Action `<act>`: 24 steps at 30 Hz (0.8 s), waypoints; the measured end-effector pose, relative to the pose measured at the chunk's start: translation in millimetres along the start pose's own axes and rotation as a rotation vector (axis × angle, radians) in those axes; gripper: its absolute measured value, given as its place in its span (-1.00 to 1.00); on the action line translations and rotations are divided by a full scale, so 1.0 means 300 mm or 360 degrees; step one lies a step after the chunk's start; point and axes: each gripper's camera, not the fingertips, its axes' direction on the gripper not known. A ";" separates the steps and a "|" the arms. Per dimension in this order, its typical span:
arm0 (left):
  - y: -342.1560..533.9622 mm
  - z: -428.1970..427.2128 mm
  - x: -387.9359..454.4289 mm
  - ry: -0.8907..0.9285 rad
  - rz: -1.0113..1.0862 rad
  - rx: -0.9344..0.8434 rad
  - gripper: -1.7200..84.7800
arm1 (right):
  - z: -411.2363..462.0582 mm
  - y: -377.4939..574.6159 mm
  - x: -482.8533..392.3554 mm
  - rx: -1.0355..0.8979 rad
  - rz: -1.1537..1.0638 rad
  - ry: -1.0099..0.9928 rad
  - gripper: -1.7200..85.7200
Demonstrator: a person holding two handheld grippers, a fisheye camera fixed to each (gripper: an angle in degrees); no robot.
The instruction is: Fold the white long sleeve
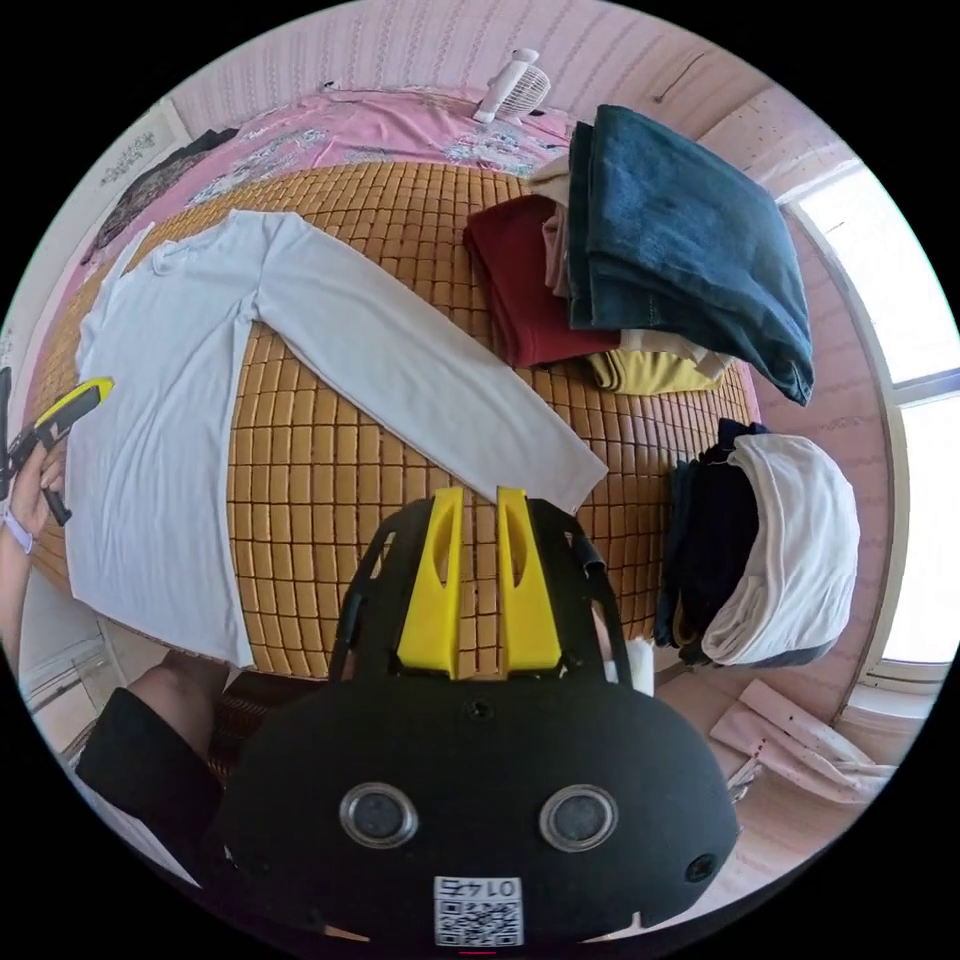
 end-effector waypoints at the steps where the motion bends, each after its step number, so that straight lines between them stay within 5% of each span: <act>1: 0.091 -0.018 -0.076 -0.0058 -0.0085 -0.0018 -0.84 | -0.005 -0.034 -0.060 0.0022 -0.0060 -0.0014 -0.80; 8: 0.545 -0.058 -0.467 -0.0274 -0.0603 -0.0044 -0.84 | -0.049 -0.449 -0.607 0.0365 -0.0577 -0.0433 -0.78; 16: 0.870 0.111 -0.687 -0.0203 -0.0644 -0.0084 -0.90 | -0.051 -1.035 -1.806 0.0601 -0.1338 -0.0828 -0.79; 24: 1.034 0.220 -0.817 -0.0087 -0.0494 -0.0061 -0.95 | 0.247 -1.398 -2.577 0.0274 -0.1148 -0.0721 -0.79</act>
